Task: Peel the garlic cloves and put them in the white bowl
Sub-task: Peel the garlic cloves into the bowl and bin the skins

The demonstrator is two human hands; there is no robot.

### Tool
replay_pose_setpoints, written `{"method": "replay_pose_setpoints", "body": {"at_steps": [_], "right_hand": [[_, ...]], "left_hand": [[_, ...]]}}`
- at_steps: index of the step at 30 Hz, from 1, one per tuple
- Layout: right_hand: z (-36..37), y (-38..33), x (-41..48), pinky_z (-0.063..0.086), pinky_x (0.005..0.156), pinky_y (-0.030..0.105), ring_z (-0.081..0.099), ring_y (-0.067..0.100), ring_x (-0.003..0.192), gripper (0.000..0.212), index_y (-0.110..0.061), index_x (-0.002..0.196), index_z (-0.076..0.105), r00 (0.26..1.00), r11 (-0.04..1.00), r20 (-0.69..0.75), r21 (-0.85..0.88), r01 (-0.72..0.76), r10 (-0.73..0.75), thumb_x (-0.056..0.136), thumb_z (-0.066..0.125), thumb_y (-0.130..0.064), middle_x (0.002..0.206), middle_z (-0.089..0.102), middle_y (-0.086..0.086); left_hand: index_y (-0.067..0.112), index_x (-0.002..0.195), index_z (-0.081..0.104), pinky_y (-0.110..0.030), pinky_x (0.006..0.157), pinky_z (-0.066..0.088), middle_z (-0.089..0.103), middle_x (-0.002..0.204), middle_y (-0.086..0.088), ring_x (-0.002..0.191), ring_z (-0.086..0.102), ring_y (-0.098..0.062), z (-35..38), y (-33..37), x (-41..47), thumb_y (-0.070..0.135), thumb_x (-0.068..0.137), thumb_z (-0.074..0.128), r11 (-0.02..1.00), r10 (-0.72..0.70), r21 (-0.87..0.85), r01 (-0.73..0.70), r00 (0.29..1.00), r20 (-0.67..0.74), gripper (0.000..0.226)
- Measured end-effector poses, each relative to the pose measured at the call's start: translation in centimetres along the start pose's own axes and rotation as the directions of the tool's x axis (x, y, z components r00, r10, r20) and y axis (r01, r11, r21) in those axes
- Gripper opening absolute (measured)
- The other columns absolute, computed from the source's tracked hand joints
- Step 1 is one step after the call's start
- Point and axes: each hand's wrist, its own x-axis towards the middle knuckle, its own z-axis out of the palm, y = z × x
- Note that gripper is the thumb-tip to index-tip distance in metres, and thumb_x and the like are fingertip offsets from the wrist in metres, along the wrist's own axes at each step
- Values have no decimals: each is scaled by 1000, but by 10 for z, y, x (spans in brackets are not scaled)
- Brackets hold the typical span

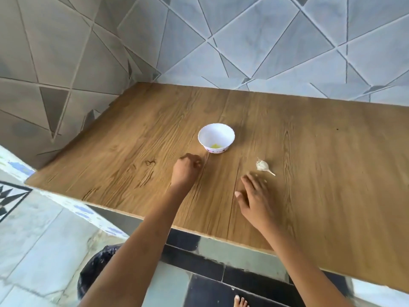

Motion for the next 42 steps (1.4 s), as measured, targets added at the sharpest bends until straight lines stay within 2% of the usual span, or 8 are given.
{"method": "replay_pose_setpoints", "body": {"at_steps": [10,15,22,25,29,35,38,42], "right_hand": [[-3,0,-3,35,108,47,45,29,130,56,-9,128,56,999,999,15,12,-36,36,91,31,-43,140,50,10],[-2,-1,-3,22,116,43,31,21,140,61,-15,138,46,997,998,52,37,-53,51,93,23,-48,150,36,4],[-4,3,-11,33,109,42,49,23,127,47,-13,122,59,990,985,-56,128,-118,126,91,37,-40,134,55,7],[-9,13,-17,37,107,44,51,24,125,47,-14,122,59,980,979,-90,116,-168,179,90,37,-41,131,57,6],[-16,33,-22,33,109,44,50,25,125,50,-11,124,58,967,972,-108,62,-226,232,90,36,-40,131,56,8],[-19,36,-23,17,114,35,39,24,134,41,-11,131,53,969,974,-130,113,-197,211,93,55,-26,140,48,7],[-21,37,-22,25,115,35,40,19,132,40,-13,131,52,962,955,-144,223,-197,232,94,54,-25,138,49,4],[-31,38,-18,30,93,1,45,1,116,40,-12,133,50,918,814,-169,538,-219,359,93,56,-14,129,54,-3]], "left_hand": [[4,93,74,-3,64,39,73,84,-4,72,60,-9,-26,29,38,-2,80,63,968,173,-161,-191,978,-120,18],[7,88,74,-26,68,47,72,90,-10,82,64,-25,-7,59,90,-2,79,58,972,214,73,-223,970,116,20],[13,99,70,-25,63,39,62,87,0,72,53,-16,15,60,119,13,86,54,900,59,384,-207,930,362,21],[17,98,72,-25,73,43,68,104,-2,90,62,-22,8,67,117,9,84,58,931,172,261,-256,937,305,21],[9,87,72,-13,64,41,70,86,0,81,64,-19,4,97,72,3,83,60,912,404,-6,-409,899,169,14],[11,114,66,-28,89,44,63,121,-5,108,59,-21,48,116,32,6,80,69,675,676,-40,-736,596,433,35],[7,108,70,-29,83,45,66,112,-9,101,62,-24,60,114,28,4,81,68,707,667,-104,-700,611,427,28],[4,98,71,-31,80,53,70,96,-8,83,66,-18,58,110,26,4,79,73,856,493,-373,-357,782,383,19]]}}
